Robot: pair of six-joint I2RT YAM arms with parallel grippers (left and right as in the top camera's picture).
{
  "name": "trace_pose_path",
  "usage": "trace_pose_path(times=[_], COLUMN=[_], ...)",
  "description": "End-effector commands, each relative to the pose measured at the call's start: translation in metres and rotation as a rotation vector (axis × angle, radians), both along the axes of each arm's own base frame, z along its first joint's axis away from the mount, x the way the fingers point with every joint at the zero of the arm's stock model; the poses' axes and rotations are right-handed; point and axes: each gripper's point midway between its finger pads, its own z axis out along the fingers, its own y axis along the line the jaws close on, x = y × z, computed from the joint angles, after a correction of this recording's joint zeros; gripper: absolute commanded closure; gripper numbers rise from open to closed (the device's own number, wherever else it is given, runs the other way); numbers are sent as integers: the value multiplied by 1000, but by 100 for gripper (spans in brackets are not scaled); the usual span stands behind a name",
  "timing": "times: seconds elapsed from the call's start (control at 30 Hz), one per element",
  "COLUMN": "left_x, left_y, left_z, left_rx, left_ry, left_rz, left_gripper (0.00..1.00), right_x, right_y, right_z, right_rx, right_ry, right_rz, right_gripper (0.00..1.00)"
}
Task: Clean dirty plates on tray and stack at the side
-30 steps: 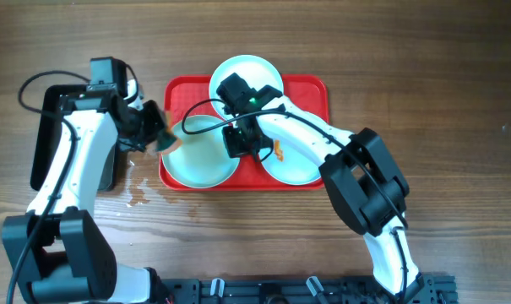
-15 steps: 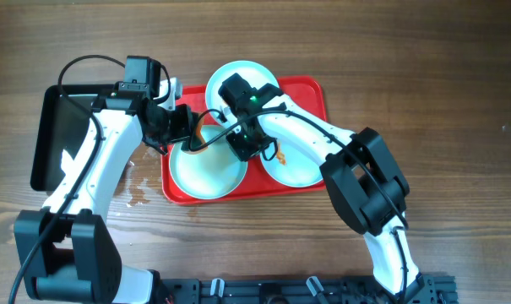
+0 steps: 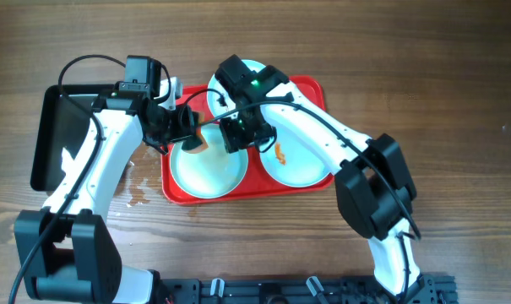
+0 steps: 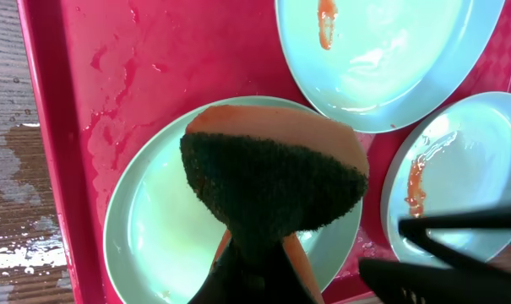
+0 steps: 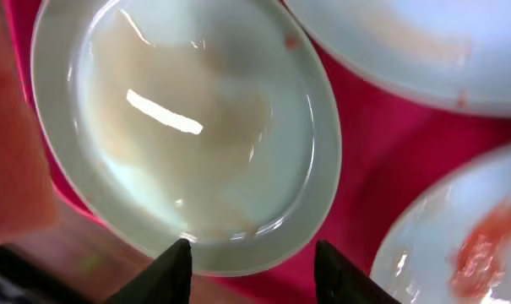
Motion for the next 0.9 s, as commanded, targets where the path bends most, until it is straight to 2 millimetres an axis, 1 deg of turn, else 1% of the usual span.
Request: trace_pose_path(times=[0.0, 0.03, 0.1, 0.23, 0.33, 0.43, 0.6, 0.63, 0.67, 0.73, 0.77, 0.87], left_x=[6, 7, 7, 8, 9, 8, 8, 8, 8, 7, 6, 6], left_y=[15, 23, 33, 43, 49, 52, 52, 52, 52, 52, 52, 53], left_z=[2, 0, -1, -1, -1, -1, -1, -1, -1, -2, -2, -2], left_rx=[73, 109, 146, 142, 143, 143, 143, 143, 144, 144, 144, 145], left_ry=[-10, -7, -4, 3, 6, 9, 9, 9, 12, 16, 17, 20], left_rz=[85, 124, 166, 211, 230, 238, 238, 238, 238, 238, 238, 238], left_gripper=[96, 96, 96, 96, 96, 96, 96, 96, 96, 96, 96, 96], right_x=[-18, -24, -33, -54, -58, -63, -74, -77, -84, -90, -91, -89], right_y=[-5, -7, -10, -9, -4, 2, 22, 23, 26, 28, 30, 36], right_z=[5, 0, -7, -25, -33, -35, -34, -34, -37, -39, -41, -44], right_rx=[-54, -79, -122, -197, -203, -206, -186, -191, -213, -225, -223, -190], right_ry=[155, 186, 231, 307, 318, 333, 357, 362, 379, 387, 387, 377], right_rz=[-300, -351, -436, -615, -677, -725, -765, -780, -827, -854, -857, -848], right_gripper=[43, 41, 36, 36, 37, 38, 40, 42, 48, 48, 46, 45])
